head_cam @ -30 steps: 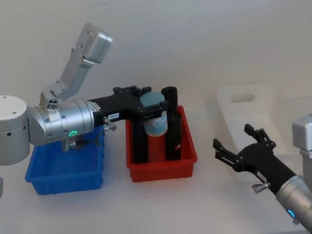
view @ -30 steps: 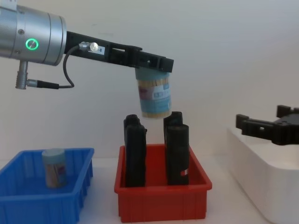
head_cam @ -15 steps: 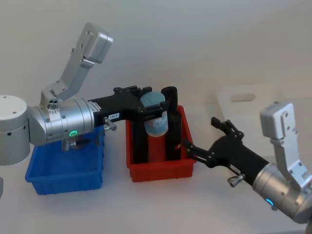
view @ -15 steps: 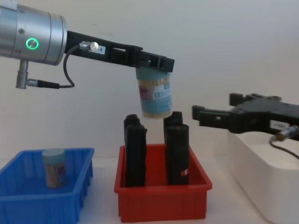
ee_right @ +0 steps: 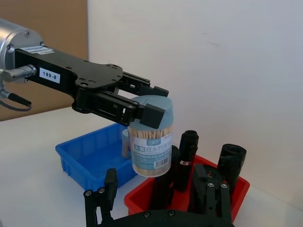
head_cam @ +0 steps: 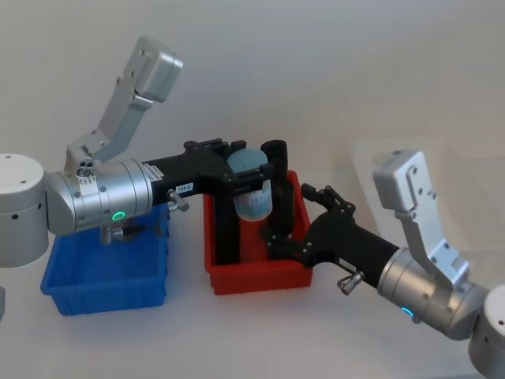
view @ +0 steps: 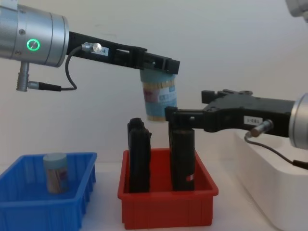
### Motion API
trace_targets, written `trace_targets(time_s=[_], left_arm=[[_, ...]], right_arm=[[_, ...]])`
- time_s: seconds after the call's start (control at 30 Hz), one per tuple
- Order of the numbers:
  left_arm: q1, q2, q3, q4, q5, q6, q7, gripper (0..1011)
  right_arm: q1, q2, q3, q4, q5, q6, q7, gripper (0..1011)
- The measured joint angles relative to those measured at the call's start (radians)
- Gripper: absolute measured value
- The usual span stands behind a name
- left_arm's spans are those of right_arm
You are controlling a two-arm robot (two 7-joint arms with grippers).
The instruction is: Pick the cotton swabs from the blue box and place them into the white box.
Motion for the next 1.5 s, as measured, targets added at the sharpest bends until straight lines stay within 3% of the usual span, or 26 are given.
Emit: trace_targets(time_s=[0.67, 1.5], left_arm=[[0.000, 0.000, 0.000, 0.000, 0.000, 0.000, 0.000, 661], [0.000, 0.000, 0.000, 0.000, 0.000, 0.000, 0.000, 661]], right_arm=[[0.064, -0.038, -0.028, 0.070, -0.061, 0.022, 0.030, 1001], [0.120, -0.076, -0.045, 0.149, -0.076, -0.018, 0.013, 997]])
